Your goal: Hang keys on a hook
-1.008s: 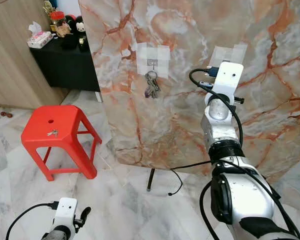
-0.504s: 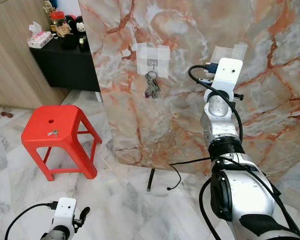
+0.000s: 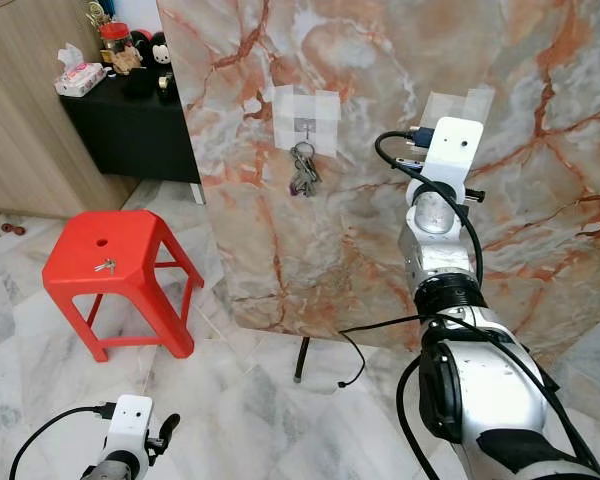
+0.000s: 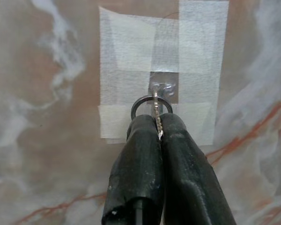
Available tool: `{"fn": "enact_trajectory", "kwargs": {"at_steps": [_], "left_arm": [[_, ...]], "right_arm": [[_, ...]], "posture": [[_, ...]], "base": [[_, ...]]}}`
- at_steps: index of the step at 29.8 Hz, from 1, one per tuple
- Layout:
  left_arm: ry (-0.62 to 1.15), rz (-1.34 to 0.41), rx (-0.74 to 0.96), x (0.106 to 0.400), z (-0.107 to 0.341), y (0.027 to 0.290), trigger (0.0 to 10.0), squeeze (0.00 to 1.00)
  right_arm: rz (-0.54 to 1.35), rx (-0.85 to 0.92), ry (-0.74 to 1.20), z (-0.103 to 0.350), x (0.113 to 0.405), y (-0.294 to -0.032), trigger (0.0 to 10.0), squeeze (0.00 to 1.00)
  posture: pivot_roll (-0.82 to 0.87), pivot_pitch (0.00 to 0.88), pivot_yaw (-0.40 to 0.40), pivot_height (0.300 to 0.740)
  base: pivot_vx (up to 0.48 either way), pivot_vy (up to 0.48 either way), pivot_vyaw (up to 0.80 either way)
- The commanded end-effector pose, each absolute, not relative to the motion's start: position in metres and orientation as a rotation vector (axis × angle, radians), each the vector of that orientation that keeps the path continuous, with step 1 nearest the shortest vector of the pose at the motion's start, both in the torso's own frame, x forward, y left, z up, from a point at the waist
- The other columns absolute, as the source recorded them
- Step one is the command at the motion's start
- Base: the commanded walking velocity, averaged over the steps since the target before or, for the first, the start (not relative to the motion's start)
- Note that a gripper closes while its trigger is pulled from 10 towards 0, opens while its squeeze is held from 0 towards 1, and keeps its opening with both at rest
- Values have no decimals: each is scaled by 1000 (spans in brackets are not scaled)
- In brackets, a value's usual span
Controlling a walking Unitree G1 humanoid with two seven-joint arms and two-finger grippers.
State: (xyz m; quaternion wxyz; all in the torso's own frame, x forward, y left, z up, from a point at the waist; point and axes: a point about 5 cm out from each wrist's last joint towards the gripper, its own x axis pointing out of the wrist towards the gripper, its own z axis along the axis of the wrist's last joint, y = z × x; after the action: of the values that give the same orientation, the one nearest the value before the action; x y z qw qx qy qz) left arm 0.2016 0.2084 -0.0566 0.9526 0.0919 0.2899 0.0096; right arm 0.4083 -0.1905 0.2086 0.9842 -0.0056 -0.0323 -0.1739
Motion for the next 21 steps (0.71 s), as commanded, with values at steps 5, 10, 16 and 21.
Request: {"fn": "enact_trajectory", "kwargs": {"at_steps": [5, 10, 16, 21], "left_arm": [[618, 8, 202, 196, -60, 209, 10000, 0], [617, 6, 204, 197, -60, 209, 10000, 0], [618, 9, 200, 196, -60, 209, 10000, 0], [618, 7, 203, 196, -60, 209, 10000, 0]], "right_arm": [[-348, -11, -82, 210, 407, -186, 10000, 0], [-357, -7, -81, 211, 407, -188, 10000, 0], [-374, -7, -81, 211, 406, -193, 10000, 0], [-391, 5, -73, 209, 405, -196, 10000, 0]], "posture": [[6, 64, -11, 740], [7, 65, -11, 740], [7, 65, -13, 740], [7, 66, -12, 740]], "base": [[0, 0, 0], [0, 0, 0], [0, 0, 0], [0, 0, 0]]}}
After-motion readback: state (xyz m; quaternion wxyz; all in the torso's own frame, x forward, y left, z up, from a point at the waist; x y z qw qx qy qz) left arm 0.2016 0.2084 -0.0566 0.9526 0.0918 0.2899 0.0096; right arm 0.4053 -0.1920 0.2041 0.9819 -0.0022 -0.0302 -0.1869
